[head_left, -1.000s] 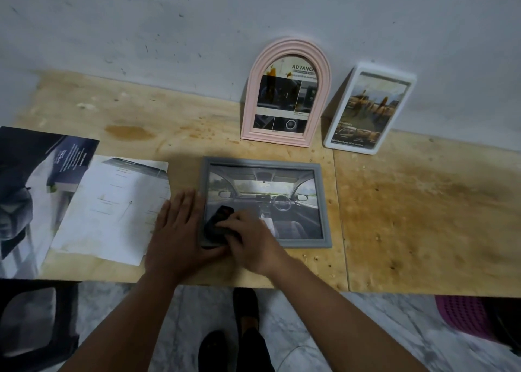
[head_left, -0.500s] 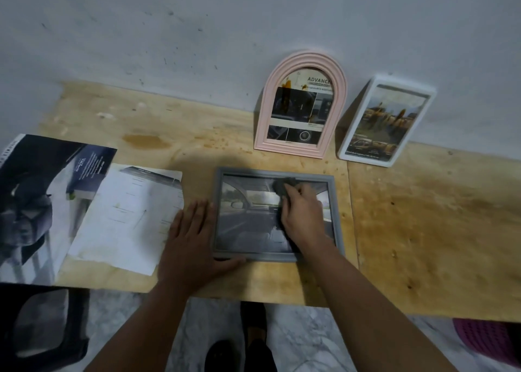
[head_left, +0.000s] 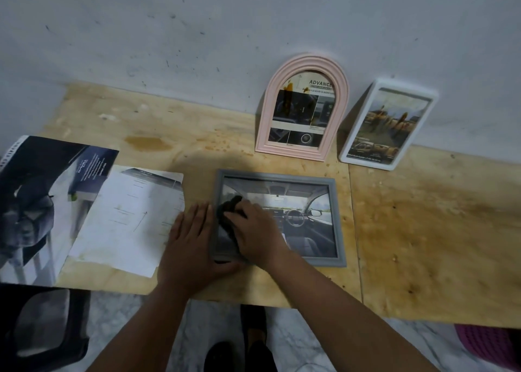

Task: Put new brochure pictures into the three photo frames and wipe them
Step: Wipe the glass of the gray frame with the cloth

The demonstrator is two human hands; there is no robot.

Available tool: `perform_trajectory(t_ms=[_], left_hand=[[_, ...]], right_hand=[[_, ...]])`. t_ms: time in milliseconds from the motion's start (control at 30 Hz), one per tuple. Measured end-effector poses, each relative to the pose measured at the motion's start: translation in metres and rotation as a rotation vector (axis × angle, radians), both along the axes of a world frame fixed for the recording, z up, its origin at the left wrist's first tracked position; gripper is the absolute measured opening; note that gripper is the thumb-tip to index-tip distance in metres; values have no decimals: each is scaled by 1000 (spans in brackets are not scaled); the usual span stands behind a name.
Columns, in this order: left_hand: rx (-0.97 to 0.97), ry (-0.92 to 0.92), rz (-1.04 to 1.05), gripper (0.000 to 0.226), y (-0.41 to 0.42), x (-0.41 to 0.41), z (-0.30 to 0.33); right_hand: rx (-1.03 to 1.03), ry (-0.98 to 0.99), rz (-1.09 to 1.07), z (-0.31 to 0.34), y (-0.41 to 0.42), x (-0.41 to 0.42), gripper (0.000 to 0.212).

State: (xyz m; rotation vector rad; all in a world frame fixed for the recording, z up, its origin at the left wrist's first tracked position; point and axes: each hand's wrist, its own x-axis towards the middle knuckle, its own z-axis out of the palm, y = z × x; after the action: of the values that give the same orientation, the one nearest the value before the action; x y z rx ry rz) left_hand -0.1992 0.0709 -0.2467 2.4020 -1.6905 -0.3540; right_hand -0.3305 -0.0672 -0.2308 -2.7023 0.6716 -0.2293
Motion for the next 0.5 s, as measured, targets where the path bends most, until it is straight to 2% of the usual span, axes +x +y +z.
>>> perform_trajectory(t_ms=[100,200,300,367,500], left_hand=[[-4,7,5,131,2,1,-1],[4,7,3,132,2,1,-1],[14,4,12,134,-1,0,2],[17,-3,18,135,-1,-1,3],[3,-4,26,134,-1,-2,4]], right_hand=[[222,-30,154,13,2,-30,33],[423,-51,51,34,-23,-39,32],[294,-137,-185,40,-63,-26,33],[151,-112,-269,32,-72,-11,34],[-54,26,-207,6,-40,10,37]])
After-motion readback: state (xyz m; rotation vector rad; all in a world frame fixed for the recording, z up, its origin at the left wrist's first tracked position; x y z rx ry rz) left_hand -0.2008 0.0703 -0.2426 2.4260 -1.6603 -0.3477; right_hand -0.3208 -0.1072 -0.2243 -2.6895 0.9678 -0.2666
